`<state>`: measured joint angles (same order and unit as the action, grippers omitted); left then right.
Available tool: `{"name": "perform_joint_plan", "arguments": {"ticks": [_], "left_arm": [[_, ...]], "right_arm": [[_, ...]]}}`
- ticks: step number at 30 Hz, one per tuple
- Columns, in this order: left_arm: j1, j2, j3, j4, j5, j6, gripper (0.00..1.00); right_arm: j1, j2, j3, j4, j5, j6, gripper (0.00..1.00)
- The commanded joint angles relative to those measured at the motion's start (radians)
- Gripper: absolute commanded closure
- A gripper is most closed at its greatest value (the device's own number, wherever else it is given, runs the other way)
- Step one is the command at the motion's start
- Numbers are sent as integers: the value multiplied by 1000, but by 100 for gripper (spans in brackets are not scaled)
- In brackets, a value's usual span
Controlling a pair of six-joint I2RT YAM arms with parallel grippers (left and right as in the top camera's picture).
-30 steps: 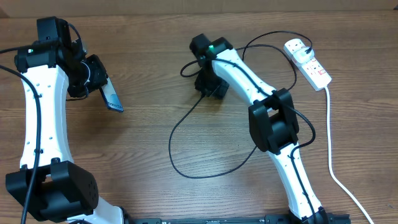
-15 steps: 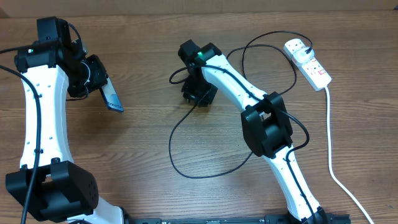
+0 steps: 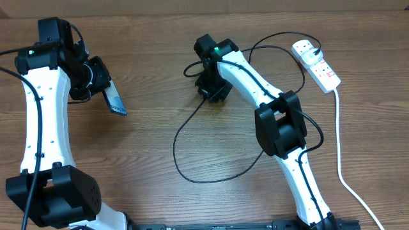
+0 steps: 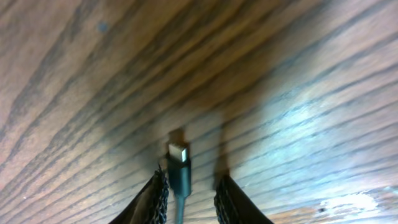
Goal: Plug charger to phone and switch on socket
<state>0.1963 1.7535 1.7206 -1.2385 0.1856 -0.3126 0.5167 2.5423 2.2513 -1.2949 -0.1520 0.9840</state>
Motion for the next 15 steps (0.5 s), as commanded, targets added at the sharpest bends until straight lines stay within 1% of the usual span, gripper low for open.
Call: {"name": "perform_joint_plan", "arguments": {"ticks": [1,8,11,15], "left_arm": [[-8,-7,10,2,-1,-9,96],[-8,-7,10,1,-1,-9,96],[-8,-7,10,0,-1,-9,96],[-8,-7,10,-6,-2,-9,96]], "right_arm": [[17,-19,-7,0,13,11,72],[58,-15,-7,0,14,15,73],[64,-15,-7,0,36,42,73],[65,-15,-7,0,83,42,73]]}}
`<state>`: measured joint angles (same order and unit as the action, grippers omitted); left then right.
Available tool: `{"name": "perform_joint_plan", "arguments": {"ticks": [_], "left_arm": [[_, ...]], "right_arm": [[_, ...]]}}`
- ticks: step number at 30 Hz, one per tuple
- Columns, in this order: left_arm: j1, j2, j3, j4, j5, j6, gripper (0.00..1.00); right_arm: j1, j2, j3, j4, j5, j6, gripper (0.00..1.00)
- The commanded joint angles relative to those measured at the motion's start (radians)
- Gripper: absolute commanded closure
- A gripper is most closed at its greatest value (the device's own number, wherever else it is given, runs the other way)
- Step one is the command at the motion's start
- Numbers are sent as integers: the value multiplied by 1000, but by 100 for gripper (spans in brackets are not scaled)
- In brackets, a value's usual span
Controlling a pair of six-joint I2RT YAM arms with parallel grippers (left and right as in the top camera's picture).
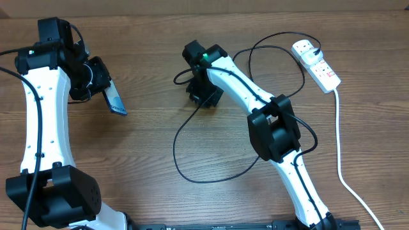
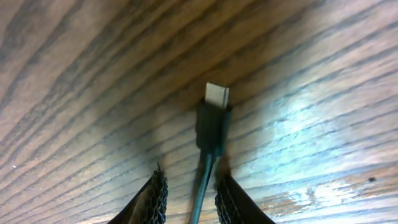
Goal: Plug charger to phone and switch on socket
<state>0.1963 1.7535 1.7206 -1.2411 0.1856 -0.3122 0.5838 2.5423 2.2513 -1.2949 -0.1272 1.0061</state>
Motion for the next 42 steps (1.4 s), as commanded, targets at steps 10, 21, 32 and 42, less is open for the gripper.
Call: {"name": "perform_joint_plan", "arguments": {"ticks": [10,21,32,42], "left_arm": [[-8,-7,10,-3,-2,-9,96],[-8,-7,10,-4,-1,-9,96],[-8,-7,10,-4,-1,-9,96],[-5,-7,10,127,427,117,96]], "right_arm": [[-24,-15,-7,3,89,19,73],[-24,-15,-7,11,89,19,80],[-24,-15,-7,19,89,19,96],[-35,-155,24,32,-46,-222,96]]}}
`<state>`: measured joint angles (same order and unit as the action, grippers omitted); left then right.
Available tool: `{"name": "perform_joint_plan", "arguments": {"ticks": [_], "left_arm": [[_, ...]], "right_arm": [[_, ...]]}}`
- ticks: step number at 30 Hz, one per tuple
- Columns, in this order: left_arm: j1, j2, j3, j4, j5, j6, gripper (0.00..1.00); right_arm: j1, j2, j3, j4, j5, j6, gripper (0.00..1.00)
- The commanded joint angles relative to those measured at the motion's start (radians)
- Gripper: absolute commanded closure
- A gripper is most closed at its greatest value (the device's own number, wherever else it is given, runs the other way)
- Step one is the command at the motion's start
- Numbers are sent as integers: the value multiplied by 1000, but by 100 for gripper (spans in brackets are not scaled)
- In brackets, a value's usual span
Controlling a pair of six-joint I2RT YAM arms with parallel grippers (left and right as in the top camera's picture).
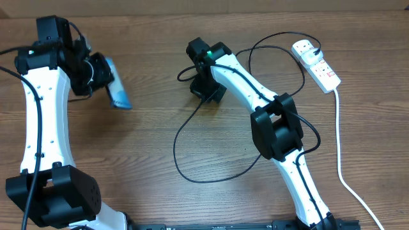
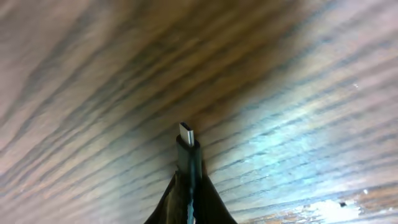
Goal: Plug charger to phone and switch on socket
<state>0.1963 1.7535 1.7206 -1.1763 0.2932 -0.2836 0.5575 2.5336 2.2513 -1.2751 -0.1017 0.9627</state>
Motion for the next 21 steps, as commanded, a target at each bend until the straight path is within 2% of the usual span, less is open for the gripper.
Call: {"name": "perform_joint_plan", "arguments": {"ticks": [1,4,5,8,12,13,14,17,21], "left_arm": [[-3,-7,10,101,431,106,96],[3,-7,10,224,704,104,96],[7,-7,10,302,851,91,96],[15,-7,10,511,1073,-39,96],[19,-7,10,840,1167,-363,96],[19,-7,10,972,1193,-482,96],[19,-7,10,1034,1207,-535,96],[18,-7,10,1158,1248,-660,96],[18,-7,10,1146,1289,-682,96]], "right_arm": [[-3,-183,24,10,-95,-229,96],[21,-282,24,-2,-173,-346,96],[35,-325,24,-7,-200,-390,96],[82,-417,24,-31,-210,-450,96],[164,-521,24,-67,-210,-502,96],[206,-558,24,-82,-207,-513,96],[229,-577,24,-85,-207,-520,96],[282,-620,24,-84,-203,-524,96],[312,-661,24,-56,-144,-526,96]]}}
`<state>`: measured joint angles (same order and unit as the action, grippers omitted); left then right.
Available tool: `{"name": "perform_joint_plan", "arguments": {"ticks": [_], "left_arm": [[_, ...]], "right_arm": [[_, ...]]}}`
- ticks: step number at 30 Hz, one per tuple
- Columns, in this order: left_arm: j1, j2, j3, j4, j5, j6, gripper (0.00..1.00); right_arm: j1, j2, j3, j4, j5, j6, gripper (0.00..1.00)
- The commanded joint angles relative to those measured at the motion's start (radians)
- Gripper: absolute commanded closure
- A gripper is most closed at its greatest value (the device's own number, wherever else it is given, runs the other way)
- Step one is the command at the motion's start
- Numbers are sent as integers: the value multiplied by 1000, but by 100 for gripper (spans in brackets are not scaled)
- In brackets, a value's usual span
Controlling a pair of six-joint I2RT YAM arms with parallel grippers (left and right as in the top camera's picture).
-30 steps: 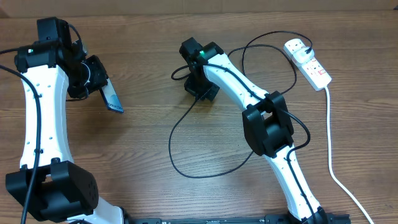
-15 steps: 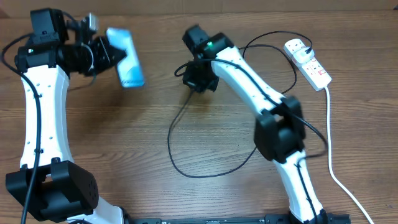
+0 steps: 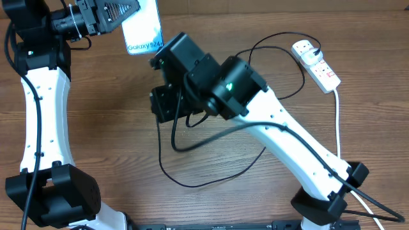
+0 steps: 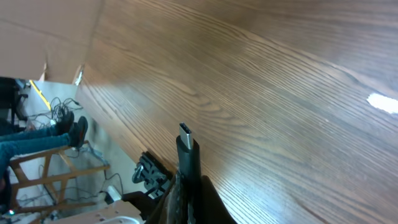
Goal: Plug charger to phone and switch on socket
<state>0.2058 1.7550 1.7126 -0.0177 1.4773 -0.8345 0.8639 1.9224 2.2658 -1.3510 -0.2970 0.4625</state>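
My left gripper [image 3: 118,14] is raised at the top left, shut on the phone [image 3: 143,29], whose white back reads "Galaxy" and faces the overhead camera. My right gripper [image 3: 167,102] is lifted high above the table, shut on the black charger plug [image 4: 188,155]; its metal tip [image 4: 185,132] points up past the fingers. The black cable [image 3: 192,150] trails down in loops across the table. The white socket strip [image 3: 317,62] lies at the far right with a plug in it.
A white lead [image 3: 342,166] runs from the socket strip down the right side. The wooden table [image 3: 115,147] ends at the left edge seen in the right wrist view, with a clamp [image 4: 151,175] and floor clutter beyond.
My right arm has risen well off the table and swung left with the plug. My left gripper has lifted the phone up and to the right, its back now facing up.
My right gripper stood open on the table around the charger plug while the left held the phone at the left. Then the plug lay further out between the open fingers. Then the fingers were shut on it. Now both arms are raised, plug and phone nearer each other.
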Motion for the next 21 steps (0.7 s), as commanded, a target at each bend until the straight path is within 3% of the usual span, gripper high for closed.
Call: {"name": "perform_joint_plan", "arguments": {"ticks": [1,9,21], "left_arm": [[9,-8,18,-26,104,-132,96],[3,-8,18,-42,105,-158,96],[2,-8,18,-42,105,-166,96]], "right_arm": [[5,-58,10,31,53,-26,96],[-52,-77,10,92,40,-19,96],[-141,-77,10,218,-243,-18,96]]}}
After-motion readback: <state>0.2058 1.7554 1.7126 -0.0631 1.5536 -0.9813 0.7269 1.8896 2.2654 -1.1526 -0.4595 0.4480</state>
